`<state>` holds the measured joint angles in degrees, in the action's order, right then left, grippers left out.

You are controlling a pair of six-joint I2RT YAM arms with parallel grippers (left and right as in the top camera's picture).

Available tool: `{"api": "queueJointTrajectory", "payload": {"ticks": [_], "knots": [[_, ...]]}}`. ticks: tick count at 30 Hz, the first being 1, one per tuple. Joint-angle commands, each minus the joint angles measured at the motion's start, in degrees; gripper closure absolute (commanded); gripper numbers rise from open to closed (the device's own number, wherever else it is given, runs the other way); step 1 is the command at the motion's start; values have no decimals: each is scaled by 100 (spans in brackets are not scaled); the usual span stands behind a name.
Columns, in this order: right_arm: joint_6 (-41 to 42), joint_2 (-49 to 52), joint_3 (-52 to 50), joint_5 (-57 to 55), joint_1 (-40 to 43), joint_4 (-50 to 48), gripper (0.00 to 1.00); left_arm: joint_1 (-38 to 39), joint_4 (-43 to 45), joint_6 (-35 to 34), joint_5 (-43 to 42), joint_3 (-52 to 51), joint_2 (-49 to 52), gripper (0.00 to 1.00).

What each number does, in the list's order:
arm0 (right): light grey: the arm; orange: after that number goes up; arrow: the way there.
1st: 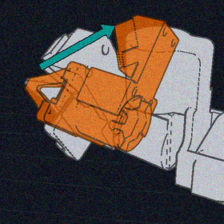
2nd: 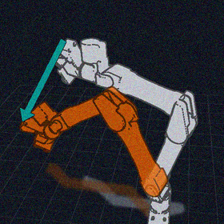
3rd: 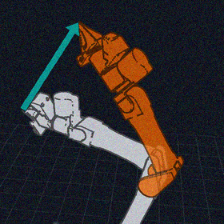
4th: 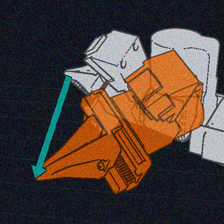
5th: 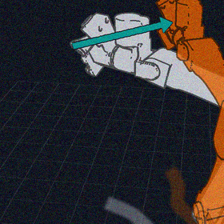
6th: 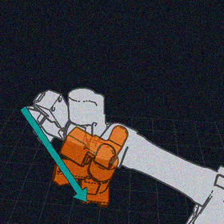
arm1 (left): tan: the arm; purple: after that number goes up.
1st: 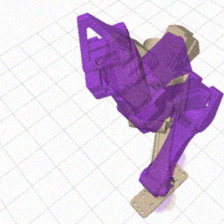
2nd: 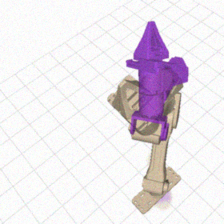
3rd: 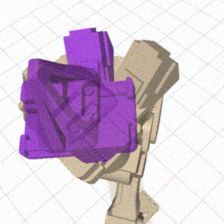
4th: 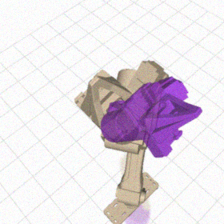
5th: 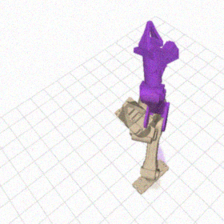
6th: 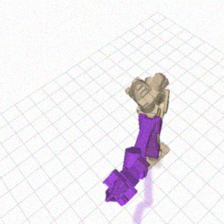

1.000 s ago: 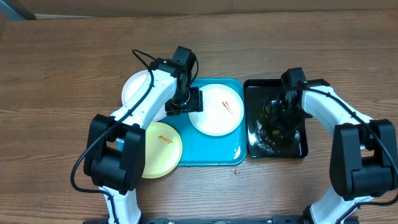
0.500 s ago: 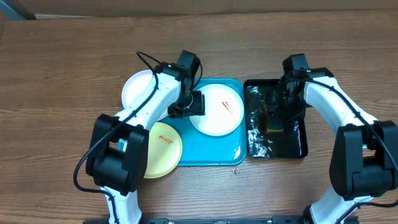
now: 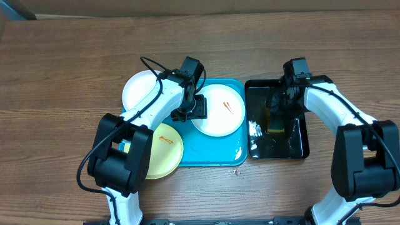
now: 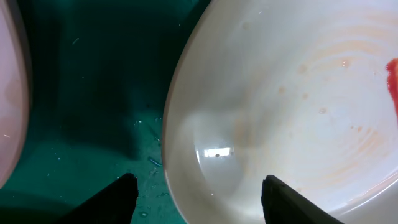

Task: Clean dirty plates on tray and stack at the side

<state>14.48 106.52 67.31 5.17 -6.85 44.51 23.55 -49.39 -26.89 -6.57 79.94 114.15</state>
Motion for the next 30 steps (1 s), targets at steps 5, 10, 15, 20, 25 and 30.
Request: {"api": "queueJointTrajectory", "payload": {"ticks": [5,10,15,20,25,30], "knots": [[39,-11,116,114,-20,17,61,11,61,-57,278,-59,90,31],[42,-9,129,111,-22,382,44,11,94,-59,273,-142,90,32],[61,-9,83,114,-22,662,53,13,260,-59,271,-212,92,54],[59,-9,-131,111,-22,562,92,4,310,20,275,-210,92,78],[35,-11,-149,111,-20,518,96,-111,212,166,278,-190,81,88],[-46,-35,315,111,-20,898,96,-310,-4,291,299,-144,81,96]]}}
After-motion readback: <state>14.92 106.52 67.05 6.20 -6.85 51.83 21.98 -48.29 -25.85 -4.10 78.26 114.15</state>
